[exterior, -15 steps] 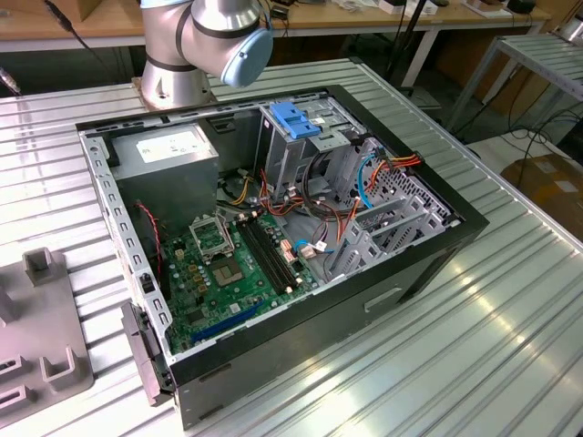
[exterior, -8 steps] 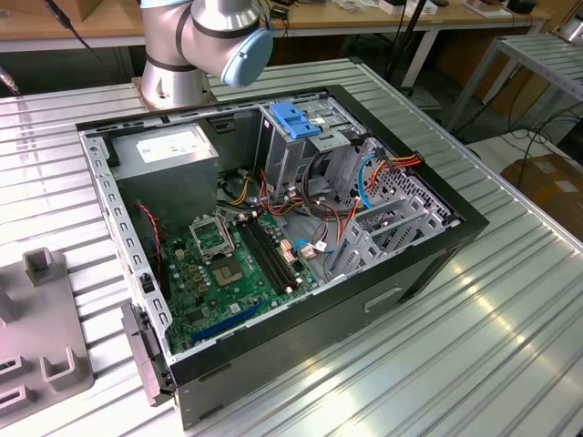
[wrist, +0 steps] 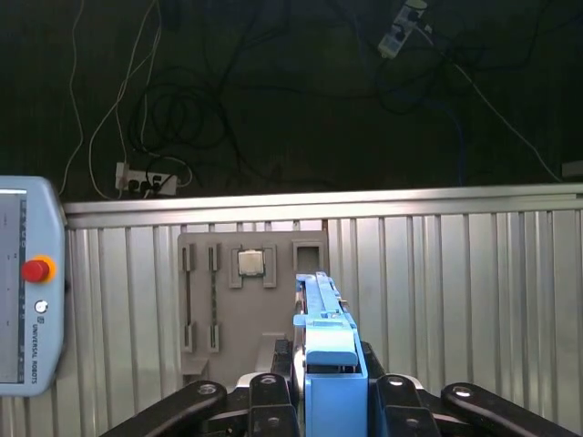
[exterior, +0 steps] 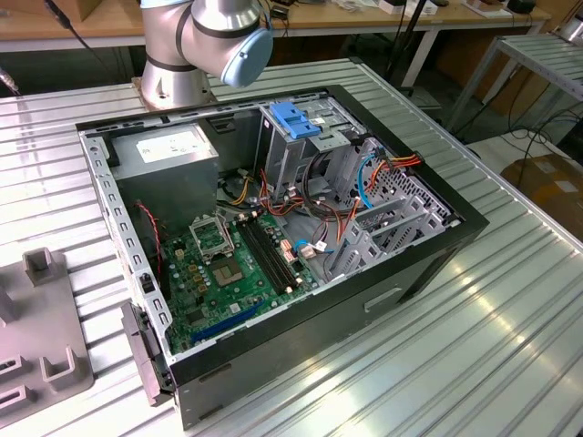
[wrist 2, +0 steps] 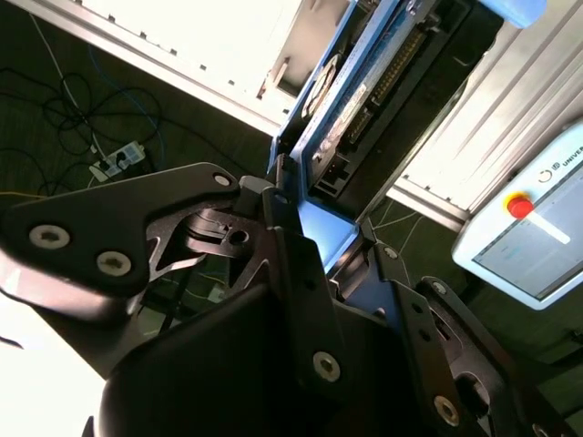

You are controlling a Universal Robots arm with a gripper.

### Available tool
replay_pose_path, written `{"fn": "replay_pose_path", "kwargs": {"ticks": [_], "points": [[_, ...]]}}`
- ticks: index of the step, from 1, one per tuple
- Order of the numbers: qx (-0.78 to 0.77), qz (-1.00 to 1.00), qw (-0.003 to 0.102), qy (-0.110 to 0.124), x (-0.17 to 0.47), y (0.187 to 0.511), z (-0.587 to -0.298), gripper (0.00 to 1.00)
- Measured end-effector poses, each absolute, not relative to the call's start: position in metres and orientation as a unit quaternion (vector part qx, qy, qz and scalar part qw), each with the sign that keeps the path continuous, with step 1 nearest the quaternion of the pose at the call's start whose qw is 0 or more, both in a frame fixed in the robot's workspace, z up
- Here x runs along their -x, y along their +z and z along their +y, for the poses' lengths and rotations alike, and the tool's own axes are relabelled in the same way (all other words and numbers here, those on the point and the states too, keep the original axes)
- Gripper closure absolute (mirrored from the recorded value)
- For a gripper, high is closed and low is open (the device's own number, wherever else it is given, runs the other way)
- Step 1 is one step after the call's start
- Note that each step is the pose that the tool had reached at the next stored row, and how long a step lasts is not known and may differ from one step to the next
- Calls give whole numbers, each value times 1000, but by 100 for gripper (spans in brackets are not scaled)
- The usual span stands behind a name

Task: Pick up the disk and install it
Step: 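Pick up the disk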

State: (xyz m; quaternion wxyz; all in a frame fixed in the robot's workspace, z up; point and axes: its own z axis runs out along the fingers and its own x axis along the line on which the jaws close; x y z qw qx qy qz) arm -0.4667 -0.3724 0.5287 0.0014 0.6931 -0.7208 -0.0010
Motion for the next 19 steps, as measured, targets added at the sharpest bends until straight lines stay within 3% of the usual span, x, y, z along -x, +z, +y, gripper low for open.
{"fn": "replay_pose_path", "kwargs": {"ticks": [19], "points": [[-693, -721, 1, -1, 447, 529, -372, 63]]}}
